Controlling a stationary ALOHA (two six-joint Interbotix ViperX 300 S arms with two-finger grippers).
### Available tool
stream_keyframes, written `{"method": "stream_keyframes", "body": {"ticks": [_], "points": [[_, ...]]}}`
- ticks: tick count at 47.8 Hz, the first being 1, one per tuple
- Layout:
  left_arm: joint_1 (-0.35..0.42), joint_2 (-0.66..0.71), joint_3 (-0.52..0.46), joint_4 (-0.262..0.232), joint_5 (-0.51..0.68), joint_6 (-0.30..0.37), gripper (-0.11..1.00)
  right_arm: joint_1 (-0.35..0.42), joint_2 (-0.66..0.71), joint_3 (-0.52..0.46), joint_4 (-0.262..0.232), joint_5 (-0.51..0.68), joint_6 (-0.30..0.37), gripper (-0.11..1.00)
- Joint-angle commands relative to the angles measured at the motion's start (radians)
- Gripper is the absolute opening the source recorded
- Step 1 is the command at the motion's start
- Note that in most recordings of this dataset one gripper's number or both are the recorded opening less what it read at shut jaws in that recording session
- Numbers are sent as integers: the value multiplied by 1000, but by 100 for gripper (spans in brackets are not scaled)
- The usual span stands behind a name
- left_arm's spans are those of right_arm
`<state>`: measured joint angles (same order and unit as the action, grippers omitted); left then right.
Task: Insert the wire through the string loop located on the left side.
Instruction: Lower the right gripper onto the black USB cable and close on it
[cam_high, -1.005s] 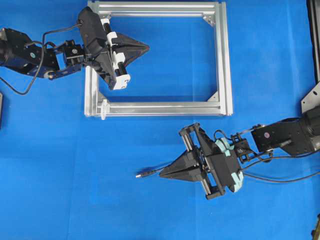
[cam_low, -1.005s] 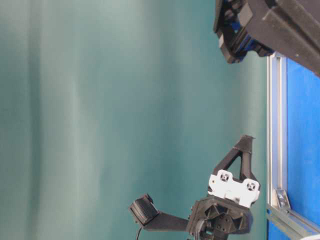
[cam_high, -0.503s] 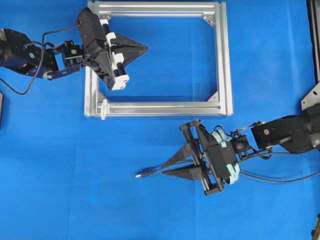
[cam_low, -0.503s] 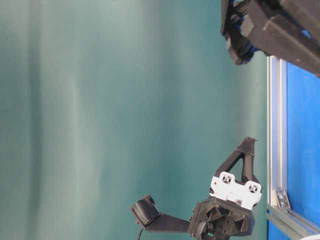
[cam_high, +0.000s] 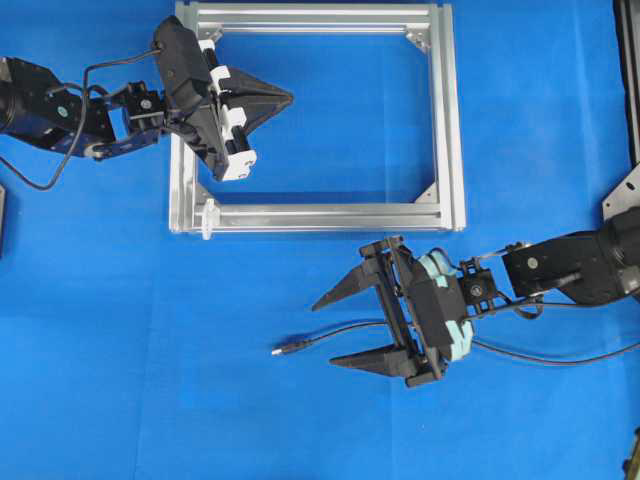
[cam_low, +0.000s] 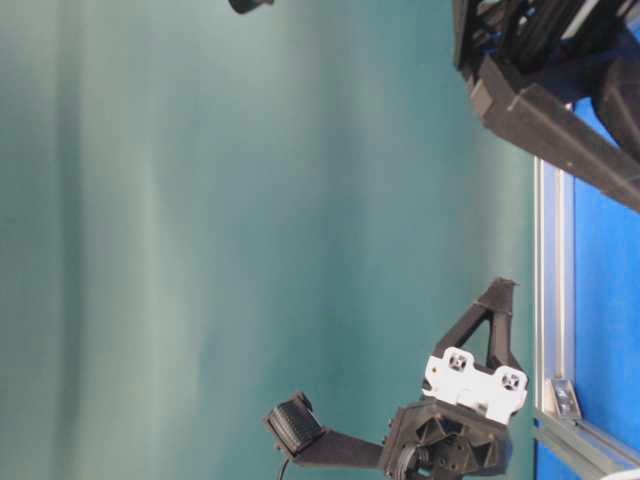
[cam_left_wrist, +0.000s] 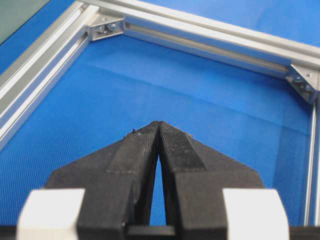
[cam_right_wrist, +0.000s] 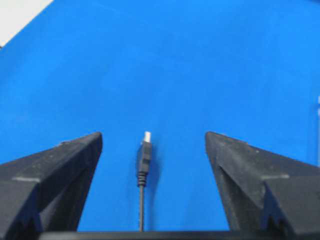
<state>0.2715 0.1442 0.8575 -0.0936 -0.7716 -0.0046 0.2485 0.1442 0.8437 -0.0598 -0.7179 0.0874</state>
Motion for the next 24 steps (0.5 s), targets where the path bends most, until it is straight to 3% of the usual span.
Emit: {"method": "stream_keyframes", "body": {"ticks": [1, 14, 24], "points": [[3, -32, -8, 2, -5, -2, 0, 6, 6, -12, 15, -5, 2, 84], [3, -32, -6, 2, -2, -2, 0, 14, 98, -29, 61, -8, 15, 84], [3, -32, -6, 3, 0, -2, 0, 17, 163, -54, 64, -9, 52, 84]]}}
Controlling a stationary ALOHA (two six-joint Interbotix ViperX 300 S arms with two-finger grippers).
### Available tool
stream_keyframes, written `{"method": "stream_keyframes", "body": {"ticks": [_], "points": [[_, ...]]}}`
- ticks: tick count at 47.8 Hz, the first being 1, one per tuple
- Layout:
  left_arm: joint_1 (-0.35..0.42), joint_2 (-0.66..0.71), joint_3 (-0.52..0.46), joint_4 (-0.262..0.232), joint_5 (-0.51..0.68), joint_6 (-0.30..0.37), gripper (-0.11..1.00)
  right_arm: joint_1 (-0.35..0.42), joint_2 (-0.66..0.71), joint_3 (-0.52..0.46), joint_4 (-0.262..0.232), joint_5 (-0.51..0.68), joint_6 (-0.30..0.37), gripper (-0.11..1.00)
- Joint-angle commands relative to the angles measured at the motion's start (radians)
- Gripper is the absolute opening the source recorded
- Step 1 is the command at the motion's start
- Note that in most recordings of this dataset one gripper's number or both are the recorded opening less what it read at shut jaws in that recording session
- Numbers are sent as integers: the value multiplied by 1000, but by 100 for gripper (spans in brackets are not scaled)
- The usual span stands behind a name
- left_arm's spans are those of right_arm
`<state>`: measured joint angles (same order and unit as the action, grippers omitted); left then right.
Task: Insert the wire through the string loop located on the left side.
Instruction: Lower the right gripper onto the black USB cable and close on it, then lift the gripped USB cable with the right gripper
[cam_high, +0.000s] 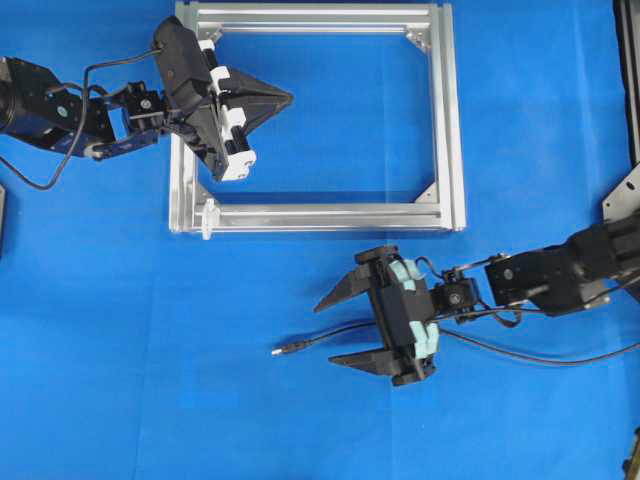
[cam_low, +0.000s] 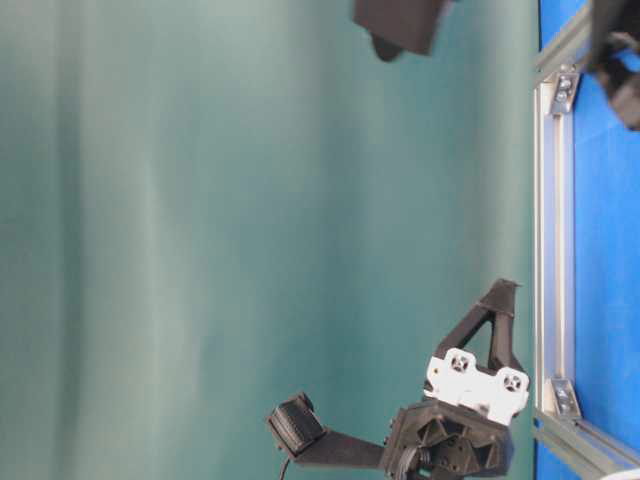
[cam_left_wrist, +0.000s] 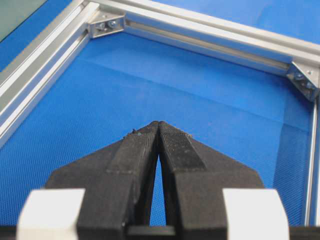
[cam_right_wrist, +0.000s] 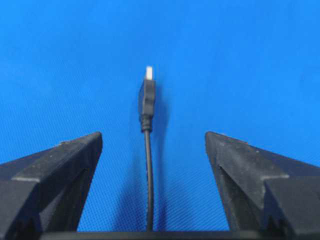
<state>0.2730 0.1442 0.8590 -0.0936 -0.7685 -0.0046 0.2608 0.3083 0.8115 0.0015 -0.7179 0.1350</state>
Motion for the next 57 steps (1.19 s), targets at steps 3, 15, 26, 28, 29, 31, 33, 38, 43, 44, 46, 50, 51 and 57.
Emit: {"method": "stream_keyframes", "body": {"ticks": [3, 15, 26, 28, 29, 31, 33, 38, 43, 44, 46, 50, 51, 57], "points": [[2, -32, -6, 2, -3, -2, 0, 3, 12, -26, 5, -11, 11, 84], [3, -37, 6, 2, -3, -2, 0, 5, 29, -31, 6, -29, 11, 83], [2, -38, 12, 2, -3, -2, 0, 8, 31, -28, 5, -43, 9, 55], [3, -38, 12, 3, -3, -2, 0, 8, 29, -26, 5, -49, 9, 40], [2, -38, 12, 2, -3, -2, 0, 9, 31, -25, 5, -52, 9, 34], [2, -38, 12, 2, -3, -2, 0, 9, 29, -23, 5, -55, 9, 23], [2, -38, 12, 3, -3, -2, 0, 8, 29, -23, 5, -57, 9, 13], [2, -38, 12, 2, -3, -2, 0, 8, 31, -23, 3, -57, 9, 0], [2, -38, 12, 3, -3, -2, 0, 8, 29, -21, 5, -55, 9, 0], [2, -38, 12, 2, -3, -2, 0, 8, 29, -21, 5, -54, 9, 0], [2, -38, 12, 3, -3, -2, 0, 8, 29, -21, 3, -54, 9, 0], [2, -38, 12, 2, -3, -2, 0, 8, 29, -23, 5, -54, 9, 0], [2, -38, 12, 3, -3, -2, 0, 9, 29, -21, 5, -54, 9, 0], [2, -38, 12, 2, -3, -2, 0, 8, 25, -28, 3, -52, 11, 0]]}}
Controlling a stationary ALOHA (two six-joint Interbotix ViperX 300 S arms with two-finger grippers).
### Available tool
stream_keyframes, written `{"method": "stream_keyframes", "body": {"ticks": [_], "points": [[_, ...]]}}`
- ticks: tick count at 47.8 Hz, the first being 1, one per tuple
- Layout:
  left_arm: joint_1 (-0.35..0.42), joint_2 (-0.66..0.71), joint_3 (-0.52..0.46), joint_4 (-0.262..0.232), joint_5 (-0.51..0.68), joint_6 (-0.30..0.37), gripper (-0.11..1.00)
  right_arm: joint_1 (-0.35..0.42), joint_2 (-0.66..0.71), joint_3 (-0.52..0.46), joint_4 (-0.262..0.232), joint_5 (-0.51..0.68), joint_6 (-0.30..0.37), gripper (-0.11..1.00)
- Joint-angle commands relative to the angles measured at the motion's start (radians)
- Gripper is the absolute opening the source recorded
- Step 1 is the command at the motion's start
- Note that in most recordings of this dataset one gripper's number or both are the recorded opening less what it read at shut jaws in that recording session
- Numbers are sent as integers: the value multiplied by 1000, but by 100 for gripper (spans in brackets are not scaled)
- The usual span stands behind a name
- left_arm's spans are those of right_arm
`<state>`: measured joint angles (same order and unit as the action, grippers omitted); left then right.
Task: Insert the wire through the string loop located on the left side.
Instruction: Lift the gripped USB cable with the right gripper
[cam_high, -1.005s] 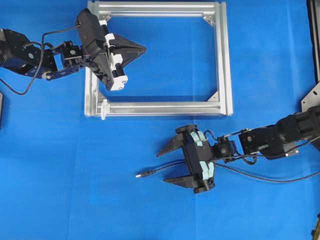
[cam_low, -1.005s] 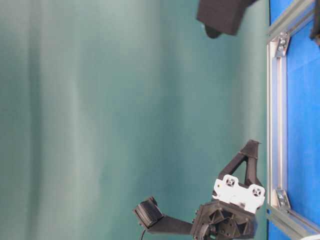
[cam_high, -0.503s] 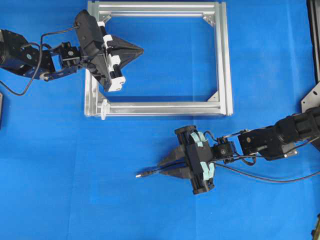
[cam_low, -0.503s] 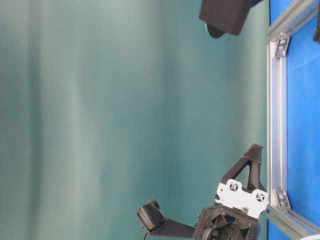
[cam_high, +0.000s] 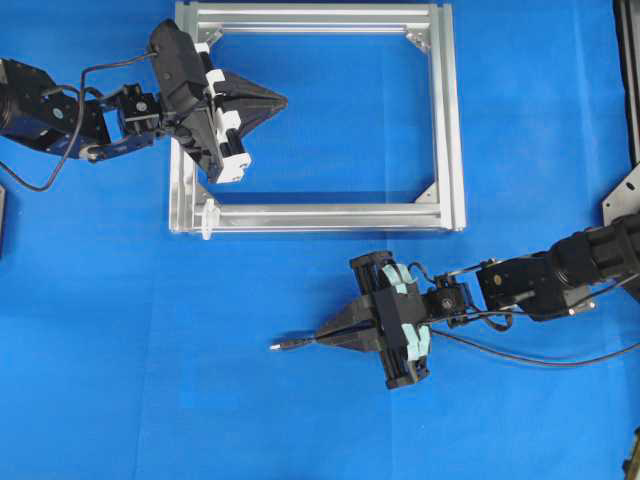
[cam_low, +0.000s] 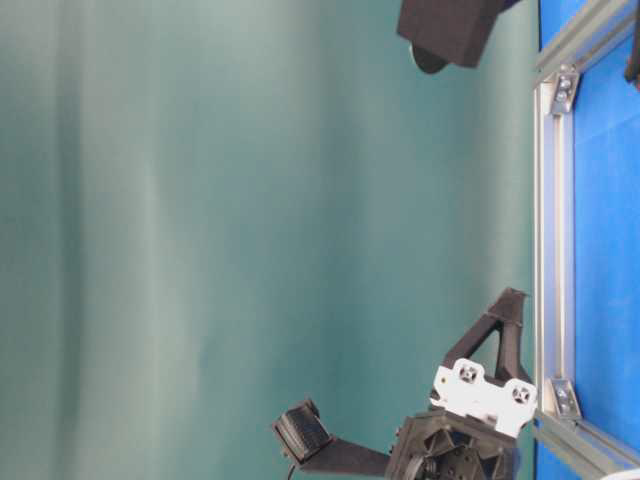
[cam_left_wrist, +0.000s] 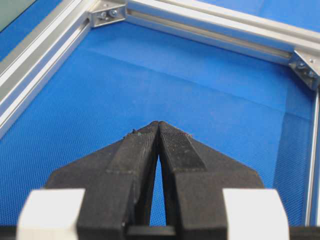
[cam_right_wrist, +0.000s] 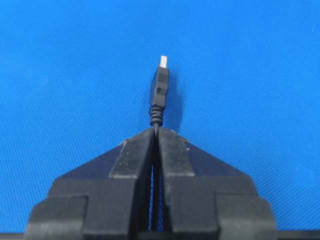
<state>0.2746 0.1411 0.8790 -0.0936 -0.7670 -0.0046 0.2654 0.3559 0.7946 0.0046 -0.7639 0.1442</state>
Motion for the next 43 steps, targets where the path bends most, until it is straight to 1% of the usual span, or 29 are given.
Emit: {"method": "stream_keyframes", "body": {"ticks": [1, 11, 28, 43], "points": [[0, -35, -8, 2, -5, -2, 0, 3, -25, -11, 0, -5, 2, 0], [0, -35, -8, 3, -2, -3, 0, 5, -91, -5, 2, 38, 2, 0], [0, -35, -9, 2, -2, -3, 0, 2, -288, -3, 2, 242, -9, 0], [0, -35, -11, 2, -2, -3, 0, 2, -299, -2, 0, 259, -12, 0]]}}
